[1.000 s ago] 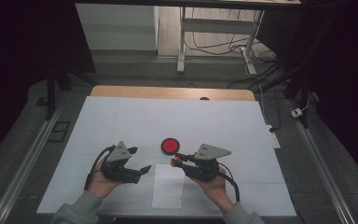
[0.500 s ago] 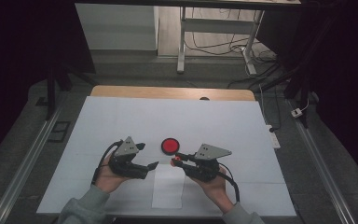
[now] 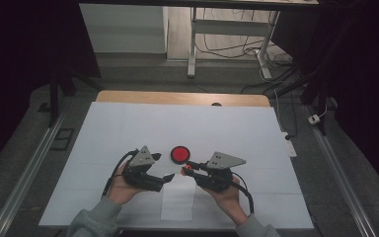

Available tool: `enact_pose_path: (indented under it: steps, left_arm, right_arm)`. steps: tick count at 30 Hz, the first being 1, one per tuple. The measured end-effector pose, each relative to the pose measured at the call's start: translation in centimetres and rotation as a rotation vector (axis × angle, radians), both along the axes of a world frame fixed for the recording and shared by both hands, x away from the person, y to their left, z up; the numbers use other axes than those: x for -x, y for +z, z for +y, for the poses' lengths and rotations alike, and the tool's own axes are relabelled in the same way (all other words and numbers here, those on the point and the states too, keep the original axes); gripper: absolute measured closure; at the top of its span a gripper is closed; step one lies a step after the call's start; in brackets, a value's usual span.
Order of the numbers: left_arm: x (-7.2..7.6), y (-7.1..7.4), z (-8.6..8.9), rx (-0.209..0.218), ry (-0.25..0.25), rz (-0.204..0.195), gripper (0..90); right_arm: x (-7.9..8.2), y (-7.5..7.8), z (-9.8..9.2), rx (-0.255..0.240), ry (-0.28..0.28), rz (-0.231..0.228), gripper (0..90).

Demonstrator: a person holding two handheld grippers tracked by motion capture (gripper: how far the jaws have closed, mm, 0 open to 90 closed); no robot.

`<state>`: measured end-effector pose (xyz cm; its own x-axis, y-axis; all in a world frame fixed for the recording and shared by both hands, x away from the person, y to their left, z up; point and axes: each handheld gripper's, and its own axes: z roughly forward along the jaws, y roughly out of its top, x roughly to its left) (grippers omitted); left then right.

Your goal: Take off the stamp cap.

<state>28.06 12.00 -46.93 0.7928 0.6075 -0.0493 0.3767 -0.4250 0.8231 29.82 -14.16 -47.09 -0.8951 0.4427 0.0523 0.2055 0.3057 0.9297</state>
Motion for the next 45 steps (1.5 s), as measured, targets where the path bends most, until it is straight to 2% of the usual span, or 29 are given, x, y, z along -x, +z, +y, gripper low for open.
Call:
enact_pose_path:
  steps: [8,28,34,38,45]
  left_arm:
    - [-0.1,-0.7,-0.9,-0.015,-0.024,0.015,17.1]
    - [0.1,-1.4,-2.3,-0.031,-0.042,0.022,17.3]
    - [0.2,-1.7,-2.9,-0.055,-0.043,0.002,18.1]
    - [0.5,-1.8,-3.5,-0.094,-0.043,-0.029,19.4]
    - [0.7,-1.8,-4.0,-0.096,-0.051,-0.035,21.1]
  right_arm:
    - [0.1,-0.2,0.2,0.006,0.007,0.001,71.9]
    - [0.1,-0.3,0.3,0.011,0.009,0.006,71.9]
    - [0.1,-0.4,0.4,0.015,0.014,0.008,71.9]
    - [0.1,-0.7,0.5,0.015,0.017,0.02,71.9]
    - [0.1,-0.8,0.6,0.02,0.02,0.019,71.9]
